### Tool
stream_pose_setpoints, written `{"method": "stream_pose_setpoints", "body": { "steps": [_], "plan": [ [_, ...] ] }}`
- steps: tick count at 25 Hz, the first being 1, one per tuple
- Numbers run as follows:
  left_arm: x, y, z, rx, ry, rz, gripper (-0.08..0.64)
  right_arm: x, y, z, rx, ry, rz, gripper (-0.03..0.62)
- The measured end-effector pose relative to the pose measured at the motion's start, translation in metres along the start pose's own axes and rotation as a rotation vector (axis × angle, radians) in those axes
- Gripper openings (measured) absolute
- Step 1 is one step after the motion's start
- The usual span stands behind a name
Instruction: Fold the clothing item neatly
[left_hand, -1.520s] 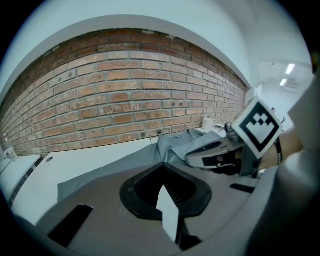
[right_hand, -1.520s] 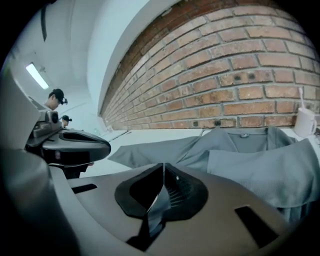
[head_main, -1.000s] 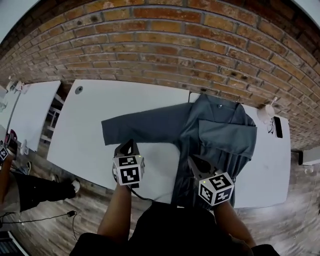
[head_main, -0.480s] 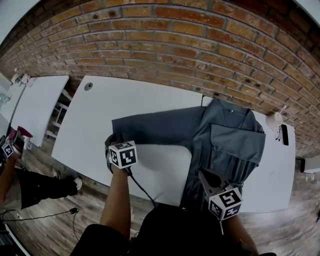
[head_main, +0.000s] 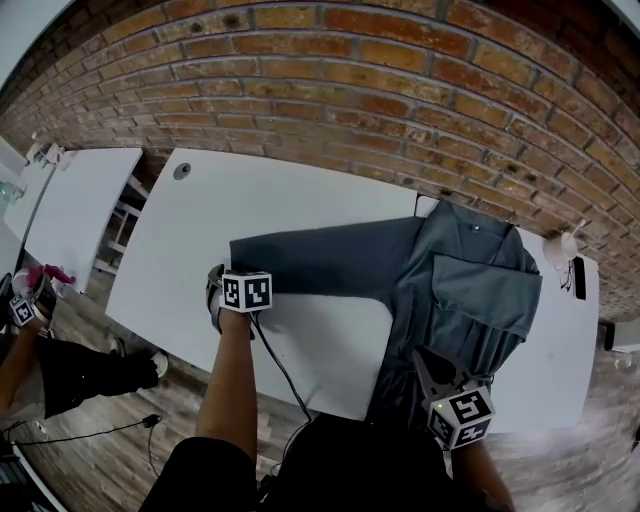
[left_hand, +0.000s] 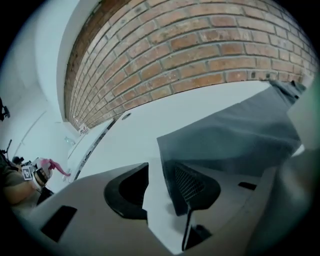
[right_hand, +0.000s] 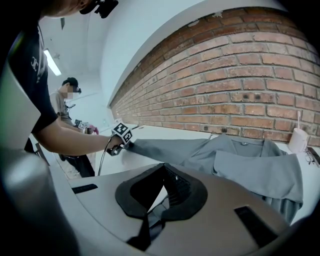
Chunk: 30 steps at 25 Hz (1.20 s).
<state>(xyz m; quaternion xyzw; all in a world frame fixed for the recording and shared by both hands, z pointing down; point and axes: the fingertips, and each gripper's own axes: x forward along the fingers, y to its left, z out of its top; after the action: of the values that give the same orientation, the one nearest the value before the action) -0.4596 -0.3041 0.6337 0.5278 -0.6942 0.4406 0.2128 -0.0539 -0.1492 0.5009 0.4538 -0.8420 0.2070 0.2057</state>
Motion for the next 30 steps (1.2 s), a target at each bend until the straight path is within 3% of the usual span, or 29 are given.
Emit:
{"method": "stream_pose_setpoints", "body": {
  "steps": [2, 5, 9, 14, 22, 28, 30],
  "plan": [
    [0.001, -0.004, 0.002, 0.024, -0.007, -0.004, 0.136, 0.001, -0.003, 0.001, -0.007, 0.000, -0.007, 0.002],
    [0.001, -0.018, 0.002, 0.050, -0.012, -0.015, -0.006, 0.001, -0.007, 0.001, -0.009, 0.003, -0.017, 0.002],
    [0.002, -0.020, 0.003, 0.106, 0.001, 0.032, -0.006, 0.000, -0.009, 0.001, -0.015, 0.002, -0.022, 0.002],
    [0.000, -0.020, 0.002, 0.099, 0.024, -0.010, -0.006, -0.005, -0.013, -0.003, -0.026, 0.006, -0.027, 0.002],
    [-0.052, -0.029, 0.042, 0.092, -0.138, 0.009, -0.005, -0.014, -0.017, -0.006, -0.025, -0.002, -0.034, 0.002],
    [-0.036, -0.010, 0.010, 0.058, -0.072, 0.039, -0.005, -0.019, -0.015, -0.013, -0.038, 0.012, -0.038, 0.002],
    [-0.021, -0.007, 0.001, 0.044, -0.047, 0.005, 0.059, -0.019, -0.015, -0.013, -0.037, 0.017, -0.040, 0.002]
  ]
}}
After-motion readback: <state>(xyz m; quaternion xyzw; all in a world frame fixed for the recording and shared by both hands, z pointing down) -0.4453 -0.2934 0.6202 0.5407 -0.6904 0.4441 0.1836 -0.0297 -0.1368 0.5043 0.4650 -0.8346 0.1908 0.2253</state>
